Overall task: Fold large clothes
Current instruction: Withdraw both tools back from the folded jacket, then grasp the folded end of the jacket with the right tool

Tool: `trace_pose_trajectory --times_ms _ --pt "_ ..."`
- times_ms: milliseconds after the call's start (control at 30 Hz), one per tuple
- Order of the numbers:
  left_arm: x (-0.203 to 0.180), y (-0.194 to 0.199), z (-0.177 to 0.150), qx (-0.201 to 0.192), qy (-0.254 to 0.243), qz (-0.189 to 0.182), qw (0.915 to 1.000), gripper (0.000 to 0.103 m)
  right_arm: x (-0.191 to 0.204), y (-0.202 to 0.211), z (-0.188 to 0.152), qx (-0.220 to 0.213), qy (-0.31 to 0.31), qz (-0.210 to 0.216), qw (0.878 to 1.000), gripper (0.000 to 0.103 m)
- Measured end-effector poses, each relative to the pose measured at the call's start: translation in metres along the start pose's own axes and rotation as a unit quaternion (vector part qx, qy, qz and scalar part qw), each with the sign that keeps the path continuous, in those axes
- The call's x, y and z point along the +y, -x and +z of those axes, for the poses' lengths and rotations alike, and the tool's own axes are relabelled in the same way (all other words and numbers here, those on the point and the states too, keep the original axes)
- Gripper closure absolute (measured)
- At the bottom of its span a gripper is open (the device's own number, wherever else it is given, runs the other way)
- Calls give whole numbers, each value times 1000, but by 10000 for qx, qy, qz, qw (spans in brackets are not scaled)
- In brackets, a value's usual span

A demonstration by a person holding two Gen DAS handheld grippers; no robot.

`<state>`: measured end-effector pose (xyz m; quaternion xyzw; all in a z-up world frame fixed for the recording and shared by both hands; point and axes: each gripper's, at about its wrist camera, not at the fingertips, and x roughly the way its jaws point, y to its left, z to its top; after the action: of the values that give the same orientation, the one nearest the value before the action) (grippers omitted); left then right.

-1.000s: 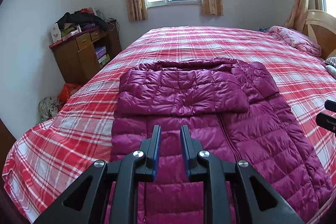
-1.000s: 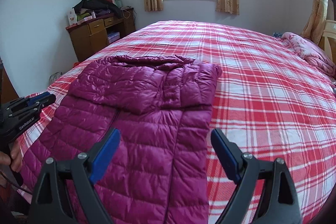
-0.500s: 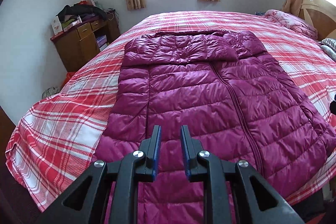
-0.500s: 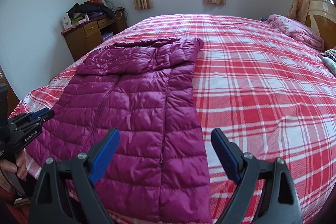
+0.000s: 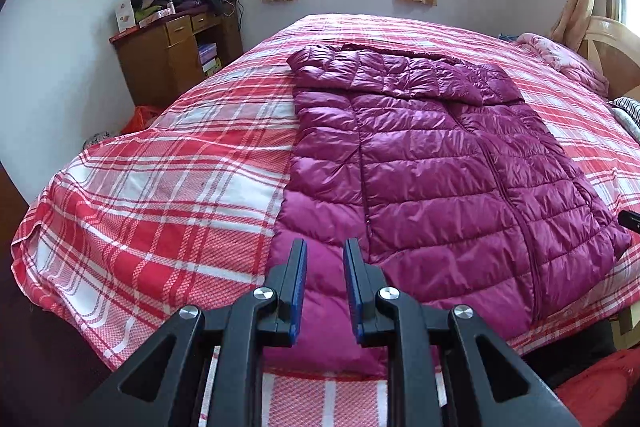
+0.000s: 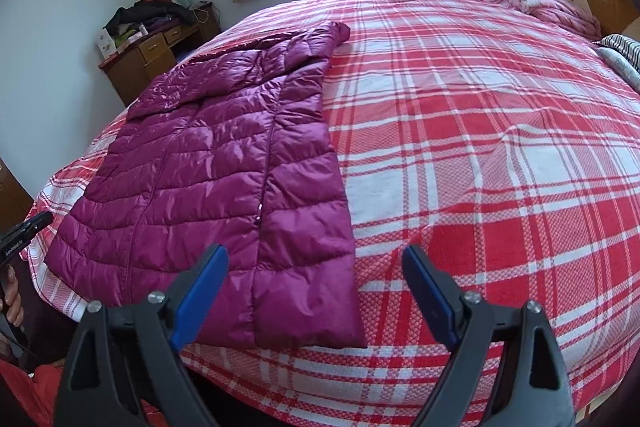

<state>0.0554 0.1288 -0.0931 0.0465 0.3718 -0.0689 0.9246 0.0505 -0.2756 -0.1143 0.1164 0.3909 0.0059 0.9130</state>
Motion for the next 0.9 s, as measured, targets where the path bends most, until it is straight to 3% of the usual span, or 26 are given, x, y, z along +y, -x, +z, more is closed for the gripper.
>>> trace_pose_trajectory --times_ms 133,367,533,667,833,900 --pt "7 -3 -14 132 -109 -49 9998 84 5 -7 -3 0 221 -124 9997 12" --pt "11 -16 -21 331 -9 -213 9992 84 16 -26 -17 322 391 119 9986 12" --pt "15 -19 -22 421 95 -370 9984 84 26 -26 -20 297 780 66 9965 34" --pt "31 -18 -21 464 497 -732 9950 84 24 -26 -19 340 726 224 9965 39" --pt "41 -2 -16 100 401 -347 9985 83 28 -27 -20 345 843 207 9956 37" --pt "42 -4 -16 173 376 -333 9986 73 28 -26 -19 353 811 310 9956 37"
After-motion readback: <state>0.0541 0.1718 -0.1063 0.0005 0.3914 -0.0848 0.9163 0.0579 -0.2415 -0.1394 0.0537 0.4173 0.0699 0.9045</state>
